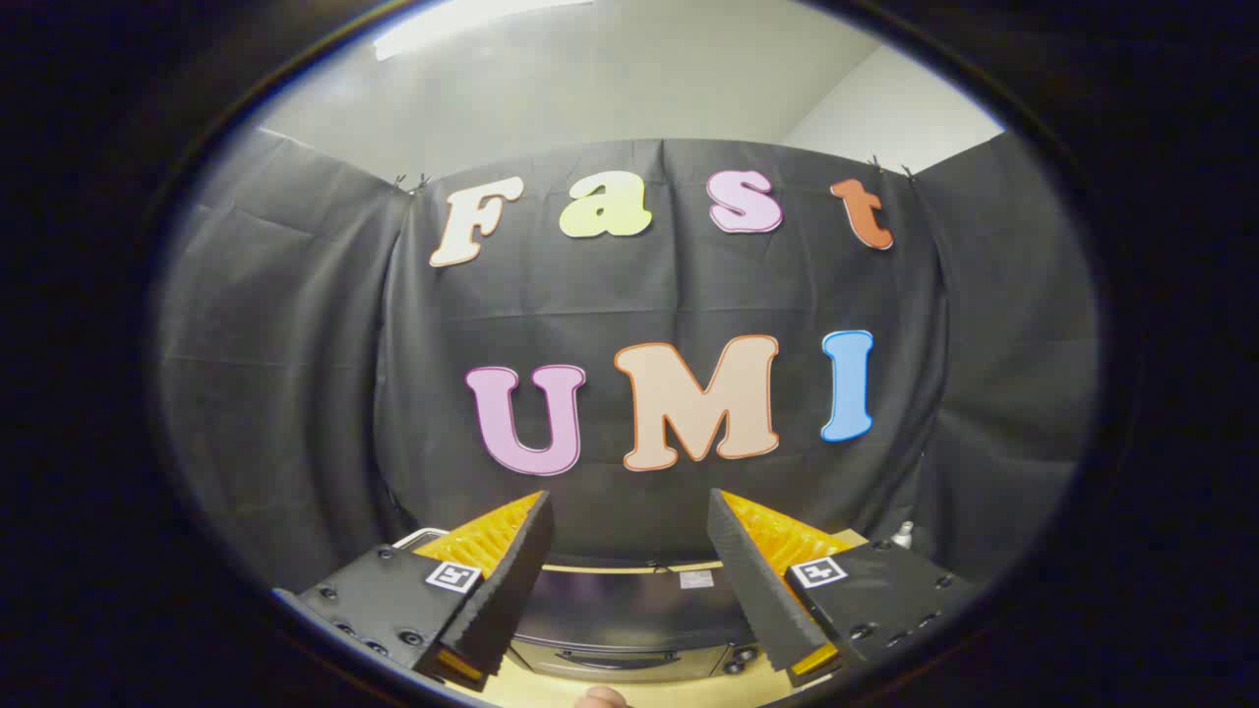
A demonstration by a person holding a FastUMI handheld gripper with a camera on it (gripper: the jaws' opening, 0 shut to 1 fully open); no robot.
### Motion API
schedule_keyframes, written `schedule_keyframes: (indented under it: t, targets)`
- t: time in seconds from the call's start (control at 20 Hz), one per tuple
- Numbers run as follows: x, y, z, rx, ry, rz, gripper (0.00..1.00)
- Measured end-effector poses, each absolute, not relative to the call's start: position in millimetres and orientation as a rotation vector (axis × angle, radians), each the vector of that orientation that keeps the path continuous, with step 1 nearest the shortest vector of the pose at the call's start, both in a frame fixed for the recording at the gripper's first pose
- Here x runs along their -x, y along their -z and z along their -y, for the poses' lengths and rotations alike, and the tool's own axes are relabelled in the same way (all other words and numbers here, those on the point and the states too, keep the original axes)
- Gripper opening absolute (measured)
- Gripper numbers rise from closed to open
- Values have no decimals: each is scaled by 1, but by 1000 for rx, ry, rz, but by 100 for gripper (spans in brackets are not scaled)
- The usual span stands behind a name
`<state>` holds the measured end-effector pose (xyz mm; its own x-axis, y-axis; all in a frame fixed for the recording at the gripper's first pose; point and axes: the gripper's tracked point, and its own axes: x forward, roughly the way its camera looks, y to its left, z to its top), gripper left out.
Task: Open the toaster oven, put the food inside, and close the toaster oven door.
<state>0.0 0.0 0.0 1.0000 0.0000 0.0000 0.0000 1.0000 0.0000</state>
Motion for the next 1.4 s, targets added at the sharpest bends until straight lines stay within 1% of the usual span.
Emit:
schedule_keyframes:
  t: [0.3,0.65,0.85,1.25,1.4]
  targets:
    - [-11,6,-14,9,-24,-6,98]
    - [-16,6,-11,11,-10,2,98]
    - [-22,21,-10,19,3,-6,98]
    - [-42,114,-14,65,32,-119,98]
    - [-47,155,-14,96,48,-193,98]
